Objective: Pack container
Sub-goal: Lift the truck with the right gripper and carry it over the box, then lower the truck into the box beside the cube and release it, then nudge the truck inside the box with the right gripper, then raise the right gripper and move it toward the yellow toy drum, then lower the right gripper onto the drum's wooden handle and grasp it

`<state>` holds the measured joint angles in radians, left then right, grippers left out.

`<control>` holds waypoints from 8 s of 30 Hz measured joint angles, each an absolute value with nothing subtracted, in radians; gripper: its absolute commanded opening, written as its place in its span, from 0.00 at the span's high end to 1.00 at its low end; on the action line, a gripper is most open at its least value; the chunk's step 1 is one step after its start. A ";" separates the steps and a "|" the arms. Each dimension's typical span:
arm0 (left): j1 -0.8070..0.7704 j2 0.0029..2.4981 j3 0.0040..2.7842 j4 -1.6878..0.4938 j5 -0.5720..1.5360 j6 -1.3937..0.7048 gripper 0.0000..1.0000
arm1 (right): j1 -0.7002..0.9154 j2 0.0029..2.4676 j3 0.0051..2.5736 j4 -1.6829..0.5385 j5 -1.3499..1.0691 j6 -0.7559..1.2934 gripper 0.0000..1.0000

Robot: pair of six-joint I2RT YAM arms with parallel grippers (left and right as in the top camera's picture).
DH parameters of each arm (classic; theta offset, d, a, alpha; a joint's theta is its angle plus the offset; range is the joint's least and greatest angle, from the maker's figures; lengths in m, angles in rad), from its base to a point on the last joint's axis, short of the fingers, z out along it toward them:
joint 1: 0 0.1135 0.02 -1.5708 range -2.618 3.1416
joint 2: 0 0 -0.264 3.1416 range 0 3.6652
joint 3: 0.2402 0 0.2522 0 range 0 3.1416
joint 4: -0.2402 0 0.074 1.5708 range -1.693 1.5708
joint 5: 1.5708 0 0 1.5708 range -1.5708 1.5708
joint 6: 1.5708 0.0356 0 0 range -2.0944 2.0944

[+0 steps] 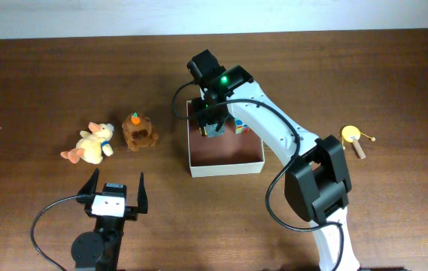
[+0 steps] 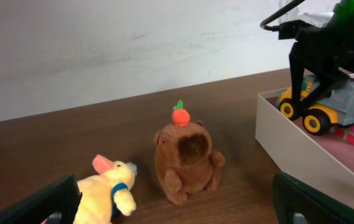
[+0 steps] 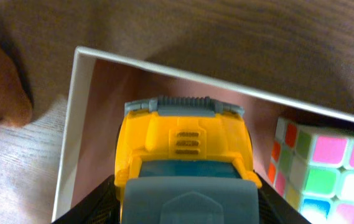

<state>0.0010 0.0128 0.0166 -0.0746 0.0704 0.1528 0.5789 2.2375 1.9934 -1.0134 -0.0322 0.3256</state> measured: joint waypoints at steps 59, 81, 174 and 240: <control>0.001 0.013 0.017 -0.075 0.070 0.153 0.01 | 0.638 2.315 1.989 -0.941 0.117 0.517 0.29; 0.001 0.013 0.017 -0.075 0.070 0.153 0.01 | 0.638 2.291 2.068 -1.065 0.124 0.458 0.42; 0.001 0.013 0.017 -0.075 0.070 0.153 0.01 | 0.562 2.212 1.787 -0.854 0.164 0.364 0.41; 0.001 0.013 0.017 -0.075 0.070 0.153 0.01 | -0.293 1.897 1.325 -0.871 0.108 0.088 0.05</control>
<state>0.0010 0.0128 0.0166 -0.0746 0.0704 0.1528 -0.2932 1.8969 1.3254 -0.8715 0.1081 0.0879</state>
